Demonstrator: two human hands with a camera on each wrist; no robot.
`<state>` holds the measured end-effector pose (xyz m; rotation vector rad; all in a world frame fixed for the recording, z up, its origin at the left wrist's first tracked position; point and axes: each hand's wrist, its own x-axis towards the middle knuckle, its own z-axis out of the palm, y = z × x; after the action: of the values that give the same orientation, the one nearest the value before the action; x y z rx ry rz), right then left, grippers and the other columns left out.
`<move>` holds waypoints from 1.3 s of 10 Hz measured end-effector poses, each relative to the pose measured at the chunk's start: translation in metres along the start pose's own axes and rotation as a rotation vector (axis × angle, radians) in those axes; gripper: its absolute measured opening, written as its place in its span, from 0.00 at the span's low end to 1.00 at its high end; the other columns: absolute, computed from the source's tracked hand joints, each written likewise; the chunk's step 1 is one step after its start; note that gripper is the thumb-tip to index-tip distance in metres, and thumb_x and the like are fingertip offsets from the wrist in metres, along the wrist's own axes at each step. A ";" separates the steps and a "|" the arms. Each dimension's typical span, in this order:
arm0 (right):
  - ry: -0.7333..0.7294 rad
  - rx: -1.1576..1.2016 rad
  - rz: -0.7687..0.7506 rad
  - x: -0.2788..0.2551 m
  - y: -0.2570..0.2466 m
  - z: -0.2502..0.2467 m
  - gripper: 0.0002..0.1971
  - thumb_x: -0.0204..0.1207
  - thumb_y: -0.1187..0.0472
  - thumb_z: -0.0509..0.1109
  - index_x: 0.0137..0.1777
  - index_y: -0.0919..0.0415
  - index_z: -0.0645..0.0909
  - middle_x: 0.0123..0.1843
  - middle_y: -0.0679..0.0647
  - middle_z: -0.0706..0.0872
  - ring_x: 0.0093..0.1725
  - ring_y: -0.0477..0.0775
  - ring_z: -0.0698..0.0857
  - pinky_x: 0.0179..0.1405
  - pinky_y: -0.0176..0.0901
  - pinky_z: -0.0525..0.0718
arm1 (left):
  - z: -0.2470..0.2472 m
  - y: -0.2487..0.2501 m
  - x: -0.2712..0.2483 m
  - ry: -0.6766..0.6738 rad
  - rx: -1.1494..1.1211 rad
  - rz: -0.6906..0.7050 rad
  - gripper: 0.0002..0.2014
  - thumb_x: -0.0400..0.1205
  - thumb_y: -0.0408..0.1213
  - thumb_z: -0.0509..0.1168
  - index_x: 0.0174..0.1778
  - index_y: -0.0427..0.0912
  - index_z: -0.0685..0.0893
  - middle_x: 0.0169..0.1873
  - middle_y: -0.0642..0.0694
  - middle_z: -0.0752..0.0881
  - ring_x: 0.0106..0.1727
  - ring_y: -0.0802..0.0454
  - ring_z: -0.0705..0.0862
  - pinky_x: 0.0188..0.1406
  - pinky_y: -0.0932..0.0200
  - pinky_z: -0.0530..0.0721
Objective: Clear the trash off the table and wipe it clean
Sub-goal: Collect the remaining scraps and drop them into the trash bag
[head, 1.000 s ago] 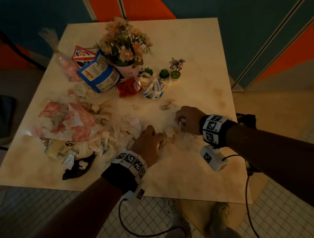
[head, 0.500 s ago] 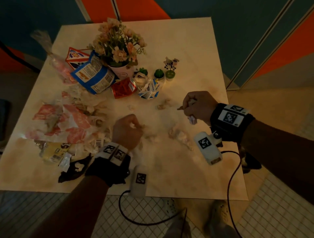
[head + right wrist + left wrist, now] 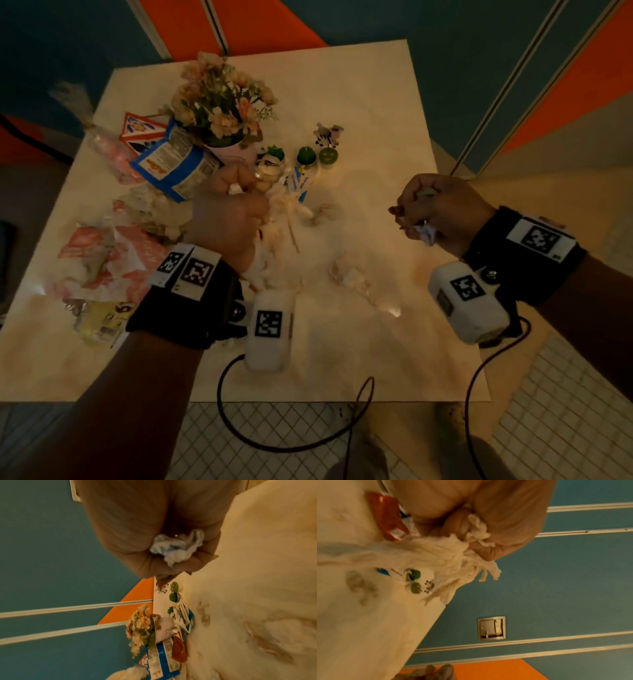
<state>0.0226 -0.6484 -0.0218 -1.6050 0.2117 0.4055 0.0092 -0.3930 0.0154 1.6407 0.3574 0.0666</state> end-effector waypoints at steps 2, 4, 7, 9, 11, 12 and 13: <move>0.114 0.043 0.035 -0.036 0.007 -0.075 0.16 0.69 0.86 0.61 0.29 0.67 0.72 0.24 0.61 0.74 0.20 0.55 0.74 0.20 0.37 0.74 | 0.085 0.021 -0.016 -0.184 -0.049 0.039 0.14 0.66 0.24 0.64 0.26 0.50 0.80 0.19 0.55 0.76 0.22 0.59 0.74 0.24 0.63 0.73; 0.185 0.077 0.128 -0.058 0.053 -0.177 0.16 0.72 0.84 0.59 0.31 0.64 0.71 0.30 0.63 0.71 0.20 0.54 0.70 0.25 0.44 0.71 | 0.211 0.011 -0.043 -0.311 -0.120 -0.056 0.14 0.61 0.21 0.64 0.19 0.46 0.77 0.19 0.47 0.74 0.19 0.54 0.70 0.16 0.70 0.64; 0.193 0.099 0.377 -0.035 0.162 -0.274 0.17 0.71 0.84 0.59 0.28 0.64 0.73 0.25 0.63 0.73 0.23 0.58 0.70 0.30 0.49 0.73 | 0.376 -0.097 -0.059 -0.299 0.483 -0.133 0.03 0.74 0.28 0.62 0.35 0.39 0.79 0.36 0.46 0.79 0.40 0.47 0.80 0.37 0.55 0.79; 0.115 -0.073 0.498 0.015 0.225 -0.281 0.13 0.69 0.81 0.64 0.31 0.64 0.74 0.29 0.61 0.75 0.31 0.59 0.74 0.29 0.44 0.75 | 0.416 -0.201 -0.064 -0.341 0.744 -0.095 0.16 0.78 0.30 0.62 0.25 0.44 0.67 0.25 0.48 0.71 0.28 0.52 0.69 0.35 0.59 0.70; 0.024 -0.172 0.508 0.067 0.281 -0.276 0.14 0.70 0.77 0.68 0.30 0.59 0.77 0.31 0.56 0.80 0.35 0.59 0.79 0.40 0.48 0.81 | 0.420 -0.302 -0.050 -0.433 0.921 -0.331 0.23 0.84 0.43 0.59 0.71 0.32 0.74 0.71 0.35 0.74 0.72 0.36 0.73 0.74 0.45 0.71; 0.014 -0.280 0.439 0.088 0.297 -0.273 0.11 0.70 0.69 0.74 0.34 0.52 0.79 0.35 0.51 0.82 0.39 0.56 0.82 0.48 0.51 0.84 | 0.420 -0.343 -0.052 -0.417 1.042 -0.395 0.22 0.81 0.43 0.63 0.67 0.34 0.78 0.70 0.34 0.75 0.73 0.35 0.71 0.74 0.43 0.69; -0.111 -0.341 0.480 0.106 0.290 -0.270 0.09 0.76 0.69 0.67 0.37 0.56 0.77 0.38 0.52 0.78 0.37 0.53 0.78 0.39 0.44 0.82 | 0.417 -0.364 -0.058 -0.435 0.997 -0.511 0.31 0.80 0.43 0.66 0.78 0.39 0.66 0.77 0.40 0.67 0.78 0.39 0.65 0.76 0.47 0.67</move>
<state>0.0459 -0.9275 -0.3209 -1.8547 0.4653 0.9388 -0.0096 -0.7878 -0.3764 2.3988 0.4979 -0.9789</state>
